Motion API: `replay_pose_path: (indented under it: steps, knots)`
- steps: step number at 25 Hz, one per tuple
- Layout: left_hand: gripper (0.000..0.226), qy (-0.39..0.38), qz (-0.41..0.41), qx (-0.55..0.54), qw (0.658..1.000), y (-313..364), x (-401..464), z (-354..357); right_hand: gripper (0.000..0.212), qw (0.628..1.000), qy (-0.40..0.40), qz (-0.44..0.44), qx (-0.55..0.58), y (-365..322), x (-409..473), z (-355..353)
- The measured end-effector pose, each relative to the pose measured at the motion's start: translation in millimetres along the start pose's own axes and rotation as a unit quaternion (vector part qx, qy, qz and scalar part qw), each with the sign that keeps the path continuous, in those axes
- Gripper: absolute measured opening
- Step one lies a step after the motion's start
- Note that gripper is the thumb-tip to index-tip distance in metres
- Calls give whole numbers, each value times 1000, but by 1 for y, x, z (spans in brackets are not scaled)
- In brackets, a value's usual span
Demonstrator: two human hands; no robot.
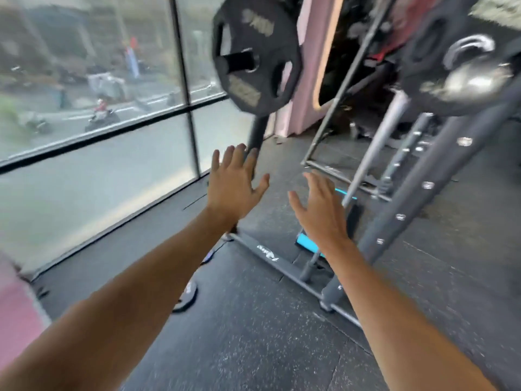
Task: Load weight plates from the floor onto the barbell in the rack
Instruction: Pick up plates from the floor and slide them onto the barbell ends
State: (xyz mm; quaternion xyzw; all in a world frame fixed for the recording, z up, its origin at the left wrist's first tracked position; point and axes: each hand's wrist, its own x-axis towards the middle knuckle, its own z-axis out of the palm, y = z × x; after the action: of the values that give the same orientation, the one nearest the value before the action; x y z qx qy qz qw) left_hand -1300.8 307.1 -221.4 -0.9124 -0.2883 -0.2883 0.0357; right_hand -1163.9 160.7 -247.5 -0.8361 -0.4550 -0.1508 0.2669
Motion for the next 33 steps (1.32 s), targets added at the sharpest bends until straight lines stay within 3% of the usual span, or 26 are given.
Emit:
replay_pose_path:
  steps: [10, 17, 23, 27, 31, 33]
  knots:
    - [56, -52, -245, 82, 965, -223, -75, 86, 52, 975, -159, -86, 130, -149, 41, 230]
    - [43, -124, -382, 87, 912, -345, -153, 240, 45, 932, -319, -98, 141, -181, 40, 456]
    - [37, -196, -432, 87, 876, -417, -248, 446, 43, 920, -356, -134, 97, -164, 10, 677]
    - [28, -263, -509, 41, 818, -428, -332, 605, 39, 900, -395, -178, 49, -132, -42, 858]
    - [21, -319, -610, -6, 725, -419, -407, 732, 40, 856, -458, -238, -6, -93, -98, 1005]
    - [19, -305, -664, -22, 682, -416, -431, 775, 41, 833, -486, -263, -23, -83, -115, 1057]
